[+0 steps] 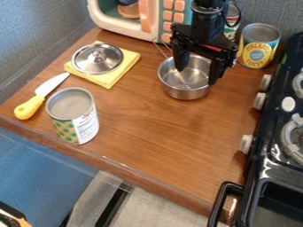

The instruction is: Move the can to the right side of the table

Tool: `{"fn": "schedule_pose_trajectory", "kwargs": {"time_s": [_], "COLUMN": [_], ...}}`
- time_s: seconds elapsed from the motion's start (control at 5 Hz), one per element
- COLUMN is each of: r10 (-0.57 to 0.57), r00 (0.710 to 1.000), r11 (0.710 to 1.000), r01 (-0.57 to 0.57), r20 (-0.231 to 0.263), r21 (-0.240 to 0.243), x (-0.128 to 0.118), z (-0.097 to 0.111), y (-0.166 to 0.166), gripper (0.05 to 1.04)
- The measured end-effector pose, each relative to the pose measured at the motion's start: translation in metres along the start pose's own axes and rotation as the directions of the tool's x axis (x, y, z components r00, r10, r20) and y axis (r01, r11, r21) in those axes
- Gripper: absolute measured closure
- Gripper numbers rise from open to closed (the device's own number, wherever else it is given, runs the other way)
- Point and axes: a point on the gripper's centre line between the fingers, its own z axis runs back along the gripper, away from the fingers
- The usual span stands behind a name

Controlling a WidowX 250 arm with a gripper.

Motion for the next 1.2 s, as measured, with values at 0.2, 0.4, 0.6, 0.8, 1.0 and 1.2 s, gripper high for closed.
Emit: {"fn": "schedule_pose_trajectory", "kwargs": {"time_s": [0.2, 0.4, 0.6, 0.8, 1.0, 1.2], "r10": [-0.006, -0.006, 0.019, 0.049, 0.105, 0.133], "r00": [0.999, 0.998, 1.000, 0.999, 0.994, 0.991], "r11": [1.000, 1.000, 1.000, 0.999, 0.994, 0.989], "r01": [0.006, 0.006, -0.020, -0.049, -0.105, -0.130], "r20": [-0.035, -0.060, -0.015, 0.018, -0.007, -0.035], "r21": [-0.004, -0.011, -0.025, -0.020, 0.006, 0.066], "x": [-0.005, -0.012, -0.016, -0.027, -0.039, -0.056], "z": [-0.012, -0.016, 0.005, 0.023, 0.024, 0.022], "y": [-0.001, 0.009, 0.027, 0.050, 0.082, 0.119], "gripper": [0.083, 0.083, 0.083, 0.083, 0.083, 0.083]}}
